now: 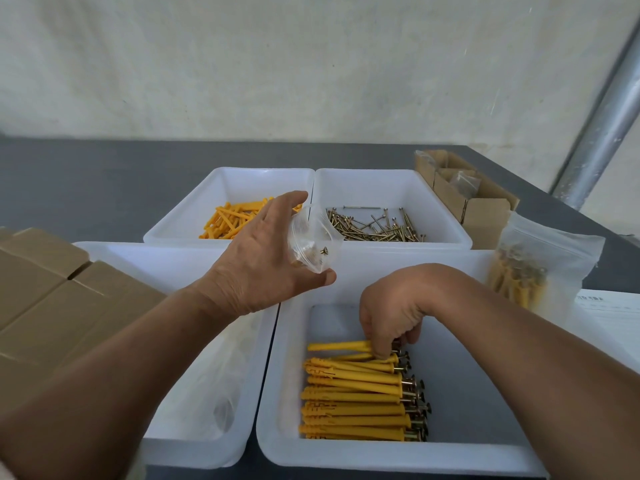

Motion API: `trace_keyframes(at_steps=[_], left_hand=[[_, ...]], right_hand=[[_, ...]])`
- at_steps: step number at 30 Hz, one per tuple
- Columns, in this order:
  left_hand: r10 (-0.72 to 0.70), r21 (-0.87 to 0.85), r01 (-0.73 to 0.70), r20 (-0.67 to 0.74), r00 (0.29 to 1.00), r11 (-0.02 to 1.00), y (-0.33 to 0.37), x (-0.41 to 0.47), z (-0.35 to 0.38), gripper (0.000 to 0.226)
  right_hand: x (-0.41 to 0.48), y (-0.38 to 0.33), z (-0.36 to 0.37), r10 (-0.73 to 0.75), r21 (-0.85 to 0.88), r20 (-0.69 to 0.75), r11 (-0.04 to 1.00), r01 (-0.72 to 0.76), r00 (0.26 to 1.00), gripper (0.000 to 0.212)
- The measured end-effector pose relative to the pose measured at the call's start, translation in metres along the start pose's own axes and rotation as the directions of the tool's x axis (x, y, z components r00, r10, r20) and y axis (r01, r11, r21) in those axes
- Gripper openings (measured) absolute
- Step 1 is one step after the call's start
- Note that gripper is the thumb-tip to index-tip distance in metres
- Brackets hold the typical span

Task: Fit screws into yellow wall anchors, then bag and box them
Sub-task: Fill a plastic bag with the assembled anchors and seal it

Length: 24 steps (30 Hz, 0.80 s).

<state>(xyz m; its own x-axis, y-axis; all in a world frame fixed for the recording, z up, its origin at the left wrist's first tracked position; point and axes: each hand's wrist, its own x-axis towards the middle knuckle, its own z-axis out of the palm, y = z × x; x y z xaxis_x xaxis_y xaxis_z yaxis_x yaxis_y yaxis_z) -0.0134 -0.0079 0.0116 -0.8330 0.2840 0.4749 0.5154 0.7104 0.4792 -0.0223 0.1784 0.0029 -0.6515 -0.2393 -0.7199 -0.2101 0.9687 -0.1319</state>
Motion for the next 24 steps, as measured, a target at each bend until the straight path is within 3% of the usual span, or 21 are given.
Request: trace_keyframes(at_steps=[9, 14, 17, 20, 24], left_hand=[[-0.010, 0.010, 0.010, -0.003, 1.000, 1.000, 0.001, 0.000, 0.001, 0.104], [-0.013, -0.004, 0.013, 0.002, 1.000, 1.000, 0.000, -0.001, 0.001, 0.103], [-0.009, -0.006, 0.009, 0.003, 1.000, 1.000, 0.001, 0.000, 0.000, 0.104], [-0.024, -0.032, 0.024, 0.000, 1.000, 0.999, 0.000, -0.001, 0.000, 0.105], [-0.017, -0.036, 0.017, 0.003, 1.000, 0.999, 0.000, -0.001, -0.001, 0.104]], right_hand=[[-0.012, 0.004, -0.009, -0.047, 0.143, -0.113, 0.988, 0.063, 0.993, 0.033], [-0.015, 0.006, -0.013, -0.123, 0.273, -0.302, 0.939, 0.210, 0.945, 0.022], [-0.019, 0.003, -0.016, -0.148, 0.253, -0.491, 0.919, 0.303, 0.859, 0.010], [-0.026, 0.002, -0.023, -0.104, 0.196, -0.677, 0.929, 0.315, 0.728, 0.011], [-0.034, 0.008, -0.033, 0.076, 0.251, -0.900, 0.896, 0.367, 0.429, 0.011]])
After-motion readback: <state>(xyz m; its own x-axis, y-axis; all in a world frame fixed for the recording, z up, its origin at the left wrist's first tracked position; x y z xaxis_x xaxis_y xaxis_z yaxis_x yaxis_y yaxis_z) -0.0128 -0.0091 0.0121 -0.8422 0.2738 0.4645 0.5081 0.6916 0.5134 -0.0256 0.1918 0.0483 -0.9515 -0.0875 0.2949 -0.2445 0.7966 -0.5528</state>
